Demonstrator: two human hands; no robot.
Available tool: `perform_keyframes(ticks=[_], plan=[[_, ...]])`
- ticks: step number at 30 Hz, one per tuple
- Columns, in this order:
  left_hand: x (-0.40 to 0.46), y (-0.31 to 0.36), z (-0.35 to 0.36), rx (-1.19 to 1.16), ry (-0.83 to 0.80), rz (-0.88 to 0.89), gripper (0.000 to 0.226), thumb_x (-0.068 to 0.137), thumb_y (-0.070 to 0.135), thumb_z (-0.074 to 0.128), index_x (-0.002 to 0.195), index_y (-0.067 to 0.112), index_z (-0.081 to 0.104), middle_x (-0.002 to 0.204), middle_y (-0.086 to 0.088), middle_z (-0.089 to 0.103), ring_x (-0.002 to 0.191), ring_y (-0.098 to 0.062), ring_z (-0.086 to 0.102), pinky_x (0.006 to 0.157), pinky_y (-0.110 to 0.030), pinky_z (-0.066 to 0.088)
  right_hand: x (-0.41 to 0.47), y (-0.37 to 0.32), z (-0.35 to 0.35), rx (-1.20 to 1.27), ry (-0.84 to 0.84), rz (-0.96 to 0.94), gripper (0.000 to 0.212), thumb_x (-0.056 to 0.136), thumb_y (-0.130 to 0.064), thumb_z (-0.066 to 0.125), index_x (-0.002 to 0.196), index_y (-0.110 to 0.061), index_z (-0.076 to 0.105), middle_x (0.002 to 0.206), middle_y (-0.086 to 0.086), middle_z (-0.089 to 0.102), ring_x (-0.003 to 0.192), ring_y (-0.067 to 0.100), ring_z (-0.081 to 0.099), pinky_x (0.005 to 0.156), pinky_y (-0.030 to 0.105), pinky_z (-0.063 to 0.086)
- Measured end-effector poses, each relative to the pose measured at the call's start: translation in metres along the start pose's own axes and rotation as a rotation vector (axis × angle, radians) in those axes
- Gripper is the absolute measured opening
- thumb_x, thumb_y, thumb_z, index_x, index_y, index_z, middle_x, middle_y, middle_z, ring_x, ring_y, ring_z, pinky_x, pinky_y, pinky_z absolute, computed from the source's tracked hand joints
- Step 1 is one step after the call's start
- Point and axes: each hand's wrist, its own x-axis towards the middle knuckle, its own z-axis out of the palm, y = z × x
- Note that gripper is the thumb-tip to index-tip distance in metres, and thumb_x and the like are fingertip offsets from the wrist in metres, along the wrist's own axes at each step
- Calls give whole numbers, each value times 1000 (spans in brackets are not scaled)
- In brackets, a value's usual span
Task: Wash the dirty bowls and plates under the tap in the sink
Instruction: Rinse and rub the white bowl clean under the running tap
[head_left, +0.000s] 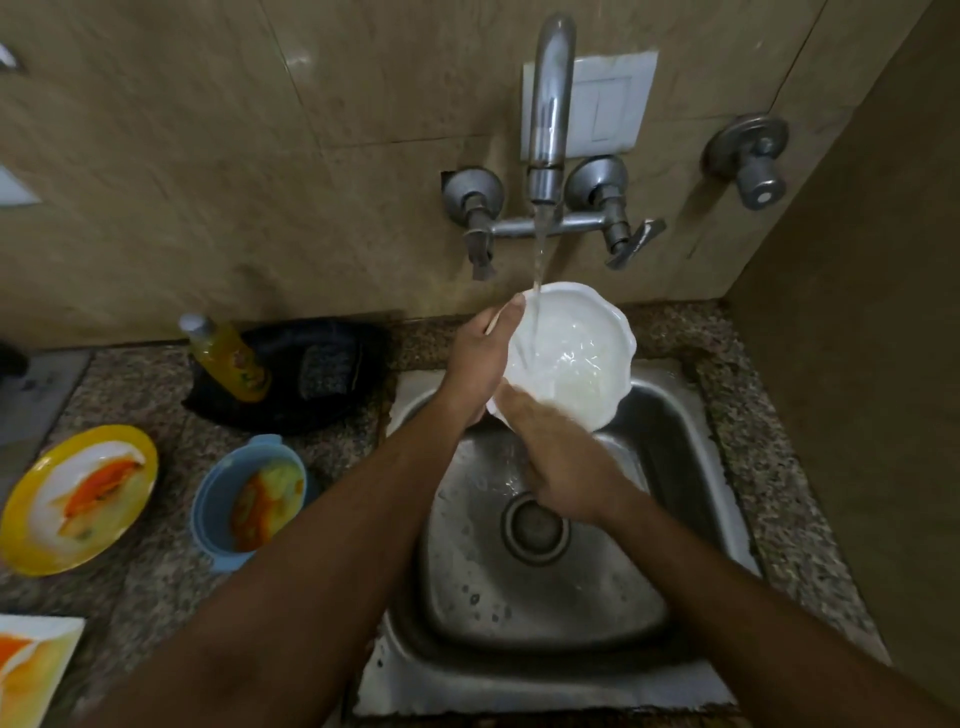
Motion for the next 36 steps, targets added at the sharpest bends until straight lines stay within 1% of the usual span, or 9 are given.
perform_keyframes(ticks=[6, 10, 14, 18, 22, 27, 30, 33, 36], plan=[[-1, 3, -3, -16, 54, -18, 36, 93, 51, 58, 97, 19, 73, 86, 9, 71, 83, -8, 66, 72, -23, 50, 6, -21, 16, 54, 30, 65, 92, 86, -11, 61, 158, -21, 6, 165, 3, 16, 150, 17, 18, 121, 42, 23], [-2, -5, -10, -20, 66, -19, 37, 91, 53, 59, 95, 19, 74, 89, 7, 74, 88, -12, 69, 81, -30, 55, -2, 10, -9, -192, -11, -1, 91, 83, -21, 69, 157, -27, 16, 165, -2, 11, 151, 17, 12, 120, 43, 18], [2, 2, -9, 8, 54, -9, 34, 90, 54, 61, 78, 23, 70, 76, 11, 70, 80, -11, 66, 76, -29, 52, 1, -18, 6, -104, -7, 15, 95, 81, -10, 71, 157, -16, 15, 164, 1, 10, 147, 11, 10, 118, 32, 13], [-1, -4, -12, 30, 84, -13, 39, 91, 55, 58, 98, 19, 74, 87, 8, 73, 87, -11, 67, 77, -27, 53, -8, 17, -7, -235, -21, 15, 90, 81, -15, 68, 157, -23, 19, 165, 2, 12, 150, 22, 17, 117, 48, 24], [3, 0, -10, 91, 103, 0, 43, 89, 56, 60, 92, 16, 73, 80, 10, 70, 79, -9, 64, 73, -29, 50, -8, -12, 13, -118, -39, 9, 92, 82, -9, 65, 158, -15, 13, 163, 1, 4, 149, 15, 8, 120, 32, 10], [-2, -14, -15, 135, 147, -27, 45, 89, 60, 57, 90, 18, 72, 79, 10, 69, 81, -12, 65, 68, -26, 47, -7, 12, -1, -247, -51, 85, 91, 84, -25, 67, 157, -15, 14, 164, 10, 7, 151, 26, 14, 120, 42, 17], [-1, -14, -17, 127, 147, -39, 45, 88, 60, 57, 93, 18, 74, 83, 10, 71, 83, -11, 66, 72, -27, 49, -6, -11, 15, -120, -134, -13, 96, 84, -12, 68, 157, -16, 7, 162, -1, -3, 145, 11, 1, 117, 29, 6], [-2, -17, -19, 133, 167, -30, 46, 90, 60, 55, 106, 22, 74, 97, 7, 73, 91, -11, 66, 80, -29, 53, -7, 10, 8, -241, -41, 34, 99, 79, -22, 74, 158, -15, 14, 164, 5, 9, 149, 21, 17, 120, 43, 24], [-1, -9, -16, 118, 186, -13, 43, 90, 58, 57, 105, 21, 74, 95, 10, 73, 92, -9, 66, 85, -30, 53, -2, -7, 17, -180, -42, 64, 95, 83, -15, 70, 157, -11, 11, 165, 10, 8, 151, 27, 13, 119, 37, 6]])
